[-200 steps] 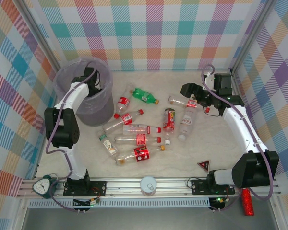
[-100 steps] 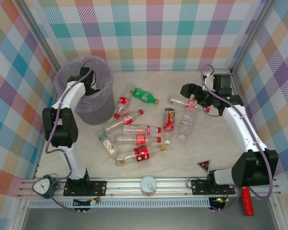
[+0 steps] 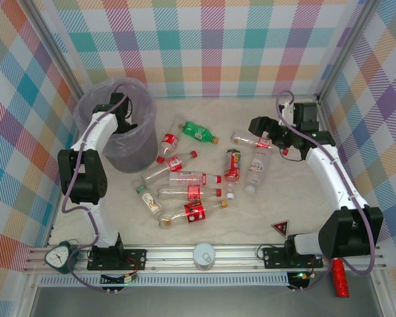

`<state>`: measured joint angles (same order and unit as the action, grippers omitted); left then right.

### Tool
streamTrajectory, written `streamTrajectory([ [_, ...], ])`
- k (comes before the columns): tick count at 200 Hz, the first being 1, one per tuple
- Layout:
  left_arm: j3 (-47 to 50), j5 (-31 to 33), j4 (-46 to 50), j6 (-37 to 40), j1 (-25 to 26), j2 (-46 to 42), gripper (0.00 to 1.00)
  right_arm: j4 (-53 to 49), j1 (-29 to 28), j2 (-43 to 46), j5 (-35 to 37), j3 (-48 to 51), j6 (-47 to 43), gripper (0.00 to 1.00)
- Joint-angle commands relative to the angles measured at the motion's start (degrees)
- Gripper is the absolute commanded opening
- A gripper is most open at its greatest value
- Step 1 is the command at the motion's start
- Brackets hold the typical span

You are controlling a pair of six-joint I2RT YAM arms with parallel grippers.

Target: Put the plastic bottles in the bin

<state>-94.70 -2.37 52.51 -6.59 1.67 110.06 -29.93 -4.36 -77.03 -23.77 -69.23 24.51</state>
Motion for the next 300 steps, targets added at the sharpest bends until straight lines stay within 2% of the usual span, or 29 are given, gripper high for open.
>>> streamTrajectory([
  [1,-2.0,0.5,2.3,0.3,-0.2,-4.2,0.83,-2.0,1.6,1.4,0.8,-1.1,-1.6,0.97],
  [35,-2.7,-0.1,3.3,0.7,0.1,-8.5,0.82,-1.3,4.2,2.9,0.9,0.8,-0.7,0.97],
  [74,-2.2,3.2,4.4,2.5,0.4,-15.2,0.83,-2.7,5.3,2.1,2.8,0.9,-1.3,0.96],
  [116,0.0,3.9,1.2,4.8,0.6,-23.5,0.85,-7.8,7.3,-2.7,9.7,-1.1,-2.9,0.96],
  [170,-2.3,4.0,0.9,6.3,2.7,-31.7,0.88,-5.4,5.8,-12.7,8.1,0.6,-0.3,0.94],
  [191,-5.1,6.3,2.3,5.3,8.4,-34.5,0.88,-4.7,3.8,-16.2,8.0,1.4,-0.7,0.94],
  [232,-7.6,15.9,2.1,1.4,28.7,-36.0,0.89,-1.8,2.2,-22.3,7.3,2.6,-0.2,0.93],
  [258,-5.8,18.2,-0.3,-1.7,39.5,-34.0,0.89,-0.3,2.0,-24.4,9.1,3.5,-0.1,0.91],
  [279,-1.7,14.8,-6.8,-4.8,44.5,-31.9,0.89,0.9,2.0,-26.1,9.5,3.9,0.0,0.91],
  [300,4.6,7.2,-17.3,-9.5,45.3,-30.3,0.89,1.6,2.0,-27.8,9.0,3.9,0.1,0.86],
])
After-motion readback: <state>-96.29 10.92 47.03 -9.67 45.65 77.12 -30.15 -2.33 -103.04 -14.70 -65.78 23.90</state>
